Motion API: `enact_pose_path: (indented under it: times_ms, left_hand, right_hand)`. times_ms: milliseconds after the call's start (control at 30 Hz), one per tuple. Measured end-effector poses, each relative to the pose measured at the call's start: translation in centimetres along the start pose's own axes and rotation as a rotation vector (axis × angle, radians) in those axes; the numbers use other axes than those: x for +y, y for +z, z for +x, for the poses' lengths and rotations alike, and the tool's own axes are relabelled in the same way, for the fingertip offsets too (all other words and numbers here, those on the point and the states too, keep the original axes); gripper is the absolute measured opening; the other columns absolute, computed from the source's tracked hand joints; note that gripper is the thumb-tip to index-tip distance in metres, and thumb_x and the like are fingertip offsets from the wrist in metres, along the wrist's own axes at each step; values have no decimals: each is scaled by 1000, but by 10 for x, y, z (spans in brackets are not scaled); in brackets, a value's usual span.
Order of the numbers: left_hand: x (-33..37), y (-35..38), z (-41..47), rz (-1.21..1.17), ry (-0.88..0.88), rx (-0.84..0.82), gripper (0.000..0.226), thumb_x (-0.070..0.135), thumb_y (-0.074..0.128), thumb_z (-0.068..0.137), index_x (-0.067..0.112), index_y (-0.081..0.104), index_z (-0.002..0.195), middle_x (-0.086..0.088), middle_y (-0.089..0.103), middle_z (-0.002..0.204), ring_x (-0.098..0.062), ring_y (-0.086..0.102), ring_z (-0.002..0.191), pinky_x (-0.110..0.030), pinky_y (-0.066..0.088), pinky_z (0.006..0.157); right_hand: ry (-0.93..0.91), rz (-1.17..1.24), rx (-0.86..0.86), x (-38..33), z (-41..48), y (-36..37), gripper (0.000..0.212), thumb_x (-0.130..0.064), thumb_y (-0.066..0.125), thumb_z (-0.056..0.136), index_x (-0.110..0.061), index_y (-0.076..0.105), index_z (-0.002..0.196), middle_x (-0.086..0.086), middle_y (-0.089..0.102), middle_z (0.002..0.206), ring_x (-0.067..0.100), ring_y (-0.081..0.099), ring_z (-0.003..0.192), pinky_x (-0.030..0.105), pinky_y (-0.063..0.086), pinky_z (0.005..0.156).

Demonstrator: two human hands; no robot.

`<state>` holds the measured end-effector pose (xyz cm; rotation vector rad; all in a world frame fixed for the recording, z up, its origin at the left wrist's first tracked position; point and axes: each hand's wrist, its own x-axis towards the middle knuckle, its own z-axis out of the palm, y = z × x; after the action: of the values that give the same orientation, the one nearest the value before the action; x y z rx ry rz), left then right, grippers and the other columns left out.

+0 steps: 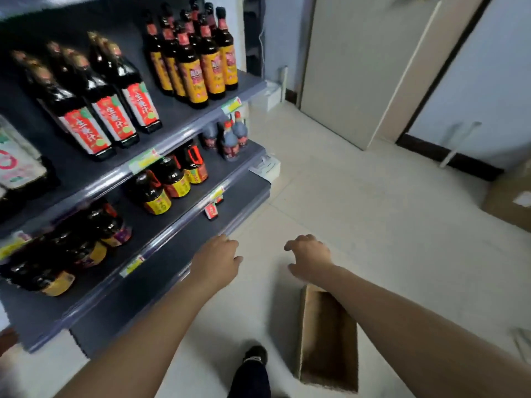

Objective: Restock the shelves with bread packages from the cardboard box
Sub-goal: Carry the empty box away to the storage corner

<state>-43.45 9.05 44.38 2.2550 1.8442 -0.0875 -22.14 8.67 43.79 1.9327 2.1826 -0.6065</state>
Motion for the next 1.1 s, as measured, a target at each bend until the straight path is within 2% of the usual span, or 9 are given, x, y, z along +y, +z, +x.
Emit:
enact_pose_path:
  times_ms: [100, 267, 433, 700, 933, 1100]
  left_hand:
    - [27, 11, 44, -4, 133, -40, 35, 38, 50, 95, 14, 60, 119, -3, 57, 120, -23, 48, 118, -36, 46, 87]
    - [70, 43, 102, 66, 365, -150, 34, 35, 48, 95, 14, 60, 118, -1, 58, 120, -22, 49, 116, -36, 47, 90]
    - [115, 81, 134, 101, 525, -256, 31, 35, 48, 94, 14, 61, 113, -3, 58, 112, -23, 49, 114, -34, 47, 84]
    - [180, 157, 161, 155, 621, -365, 35, 35, 50, 94, 15, 60, 122, -4, 57, 119, -24, 48, 118, -36, 46, 89]
    - [221, 238, 176, 210, 650, -423, 34, 32, 48, 96, 15, 59, 123, -4, 56, 118, -24, 48, 116, -37, 47, 85]
    - [223, 314, 195, 249, 677, -482, 39, 37, 50, 95, 19, 54, 130, 0, 53, 129, -22, 44, 122, -36, 47, 89]
  right_hand:
    - [147, 71, -13, 38, 2, 10, 47, -23, 54, 90, -26, 48, 136, 3, 50, 134, 24, 40, 128, 34, 42, 95]
    - [378, 201, 10, 86, -7, 34, 44, -17, 49, 89, -23, 51, 132, 4, 52, 131, 24, 41, 125, 34, 42, 97]
    - [568, 326, 21, 124, -25, 69, 41, -20, 50, 88, -23, 54, 129, 3, 55, 124, 23, 46, 120, 34, 45, 93]
    - [827, 461, -41, 186, -59, 150, 43, -30, 56, 88, -24, 53, 130, 3, 58, 125, 24, 48, 121, 37, 45, 97]
    - [1000, 598, -91, 234, -71, 240, 44, -29, 55, 90, -21, 50, 133, 3, 57, 128, 24, 47, 123, 39, 46, 97]
    - [1092, 710, -149, 245, -62, 316, 37, -29, 55, 94, -20, 52, 129, 3, 58, 125, 23, 49, 119, 33, 45, 92]
